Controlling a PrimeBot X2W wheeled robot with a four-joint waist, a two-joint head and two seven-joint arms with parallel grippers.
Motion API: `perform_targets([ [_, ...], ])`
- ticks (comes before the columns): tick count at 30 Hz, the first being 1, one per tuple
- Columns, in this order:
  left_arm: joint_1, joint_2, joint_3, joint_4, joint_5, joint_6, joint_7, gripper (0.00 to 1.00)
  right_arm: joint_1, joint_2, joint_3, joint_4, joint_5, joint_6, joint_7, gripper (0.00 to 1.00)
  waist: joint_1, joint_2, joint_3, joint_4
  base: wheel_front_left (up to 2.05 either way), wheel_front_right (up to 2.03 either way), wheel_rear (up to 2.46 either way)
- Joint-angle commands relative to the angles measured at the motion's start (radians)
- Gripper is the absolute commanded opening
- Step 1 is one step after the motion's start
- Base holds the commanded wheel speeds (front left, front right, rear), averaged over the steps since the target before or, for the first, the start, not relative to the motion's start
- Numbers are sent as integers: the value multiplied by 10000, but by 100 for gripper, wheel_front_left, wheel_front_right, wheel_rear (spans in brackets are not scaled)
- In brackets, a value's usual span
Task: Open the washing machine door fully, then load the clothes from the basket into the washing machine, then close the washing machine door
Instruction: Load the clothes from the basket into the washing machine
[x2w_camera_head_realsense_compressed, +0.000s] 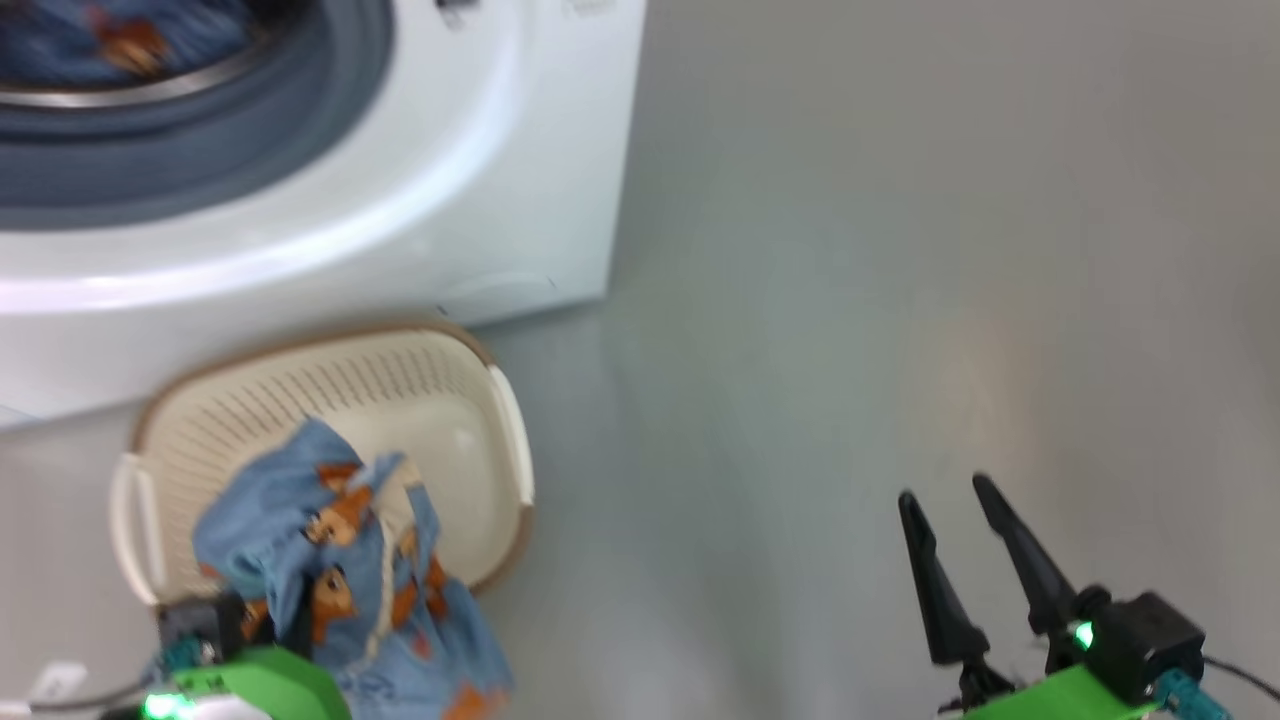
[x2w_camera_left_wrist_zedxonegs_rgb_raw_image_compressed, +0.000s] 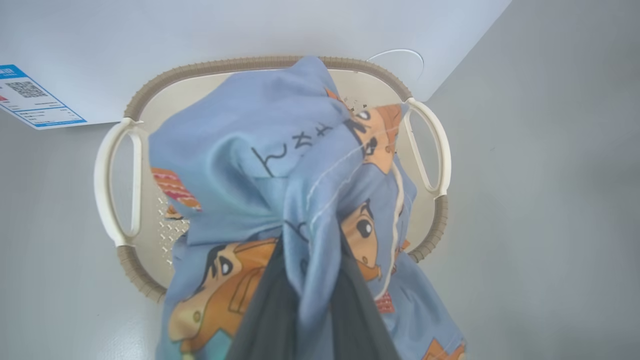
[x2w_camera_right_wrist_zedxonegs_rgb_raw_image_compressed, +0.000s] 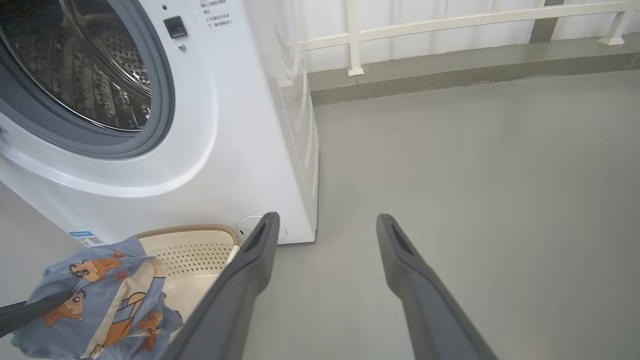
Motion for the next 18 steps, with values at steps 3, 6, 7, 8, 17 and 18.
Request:
perform_targets([
  [3,836,-36,552,-703,339,222,-106,0,466,-116,168,-58,-212,27,-48,100,0,0,-3069,1769,0,0,0],
  [6,1540,-258,736,-1382,653,378,-106,0,794,-116,115,8,-286,27,-48,100,0,0,-3686,2078,0,0,0],
  [7,1770,-311,794,-1634,763,430,-106,0,890,-116,111,13,-301,27,-48,100,0,0,-3842,2174,0,0,0],
  [8,1987,-353,868,-1900,867,494,-106,0,975,-116,111,7,-325,27,-48,100,0,0,-3961,2263,0,0,0],
  [17,3759,-621,1541,-4401,1809,925,-106,0,1465,-116,68,-32,-428,27,-48,100,0,0,-4720,2774,0,0,0],
  [18,3941,-658,1568,-4606,1903,963,-106,0,1528,-116,43,-29,-422,27,-48,100,0,0,-4801,2818,0,0,0],
])
